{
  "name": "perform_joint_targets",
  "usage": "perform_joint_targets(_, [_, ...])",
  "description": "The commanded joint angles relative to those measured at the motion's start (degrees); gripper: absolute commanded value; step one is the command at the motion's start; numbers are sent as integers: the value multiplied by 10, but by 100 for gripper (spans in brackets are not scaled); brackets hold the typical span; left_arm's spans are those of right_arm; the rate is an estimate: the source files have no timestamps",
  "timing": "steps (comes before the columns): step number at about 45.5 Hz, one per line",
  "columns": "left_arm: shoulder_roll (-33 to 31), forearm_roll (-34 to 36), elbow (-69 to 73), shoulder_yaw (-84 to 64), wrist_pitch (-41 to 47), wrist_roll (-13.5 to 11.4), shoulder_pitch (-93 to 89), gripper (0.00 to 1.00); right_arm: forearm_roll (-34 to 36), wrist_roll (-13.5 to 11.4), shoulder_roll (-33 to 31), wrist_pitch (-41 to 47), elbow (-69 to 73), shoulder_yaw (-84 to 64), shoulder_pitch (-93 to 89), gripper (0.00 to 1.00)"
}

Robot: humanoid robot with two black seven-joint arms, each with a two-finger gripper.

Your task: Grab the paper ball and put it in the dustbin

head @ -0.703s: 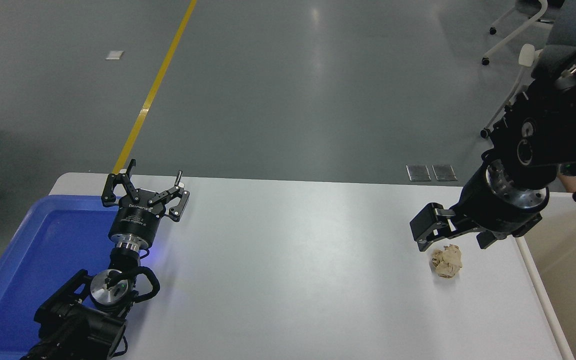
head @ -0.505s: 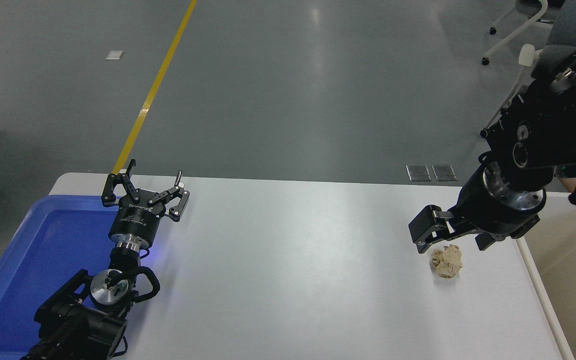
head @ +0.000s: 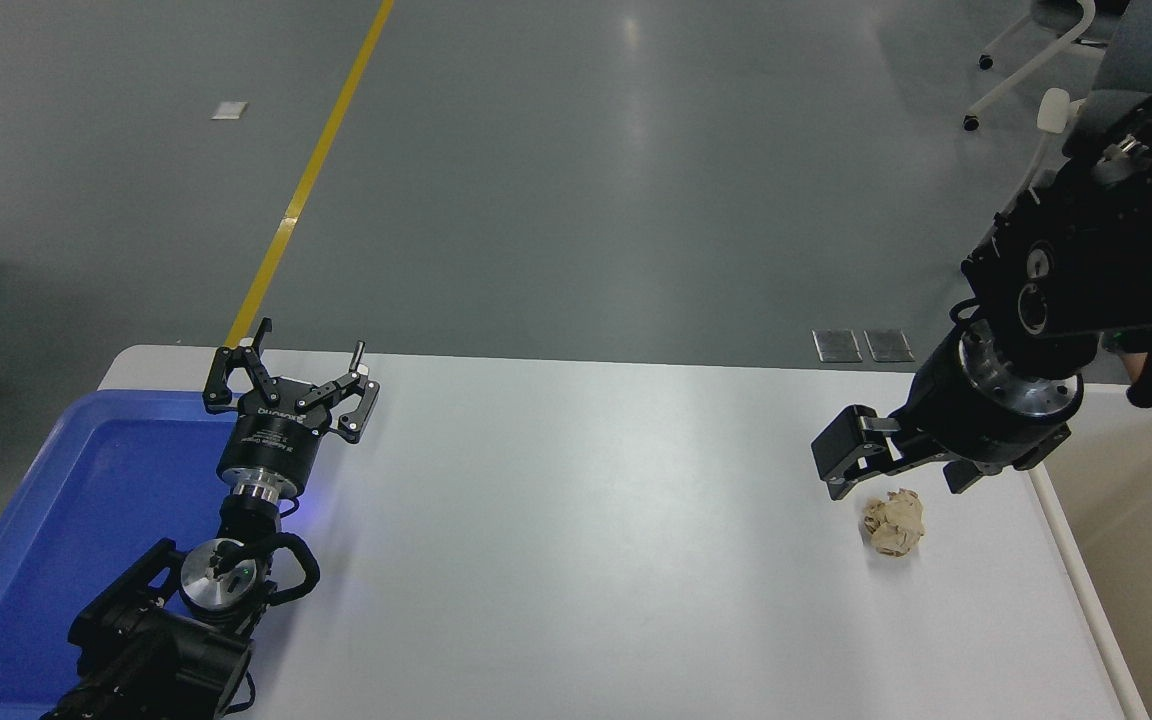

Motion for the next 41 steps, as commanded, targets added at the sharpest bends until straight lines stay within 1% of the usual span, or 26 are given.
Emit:
perform_joint_targets(1, [0, 0, 1, 0, 0, 0, -1, 99, -6, 0, -10, -55, -23, -5, -35, 100])
perform_joint_targets(10, [0, 0, 0, 0, 0, 0, 0, 99, -33, -1, -25, -103, -60, -4, -96, 100])
perform_joint_targets(17, [0, 1, 0, 0, 0, 0, 0, 99, -40, -1, -29, -204, -110, 0, -185, 100])
perform_joint_targets(21, [0, 0, 0, 0, 0, -1, -1, 99, -75, -1, -33, -237, -154, 4, -250, 100])
perform_joint_targets(28, [0, 1, 0, 0, 0, 0, -1, 99, -115, -1, -47, -271, -244, 20, -360, 100])
perform_joint_targets(41, [0, 1, 1, 0, 0, 0, 0, 99, -131, -1, -58, -311, -421, 65, -541, 100])
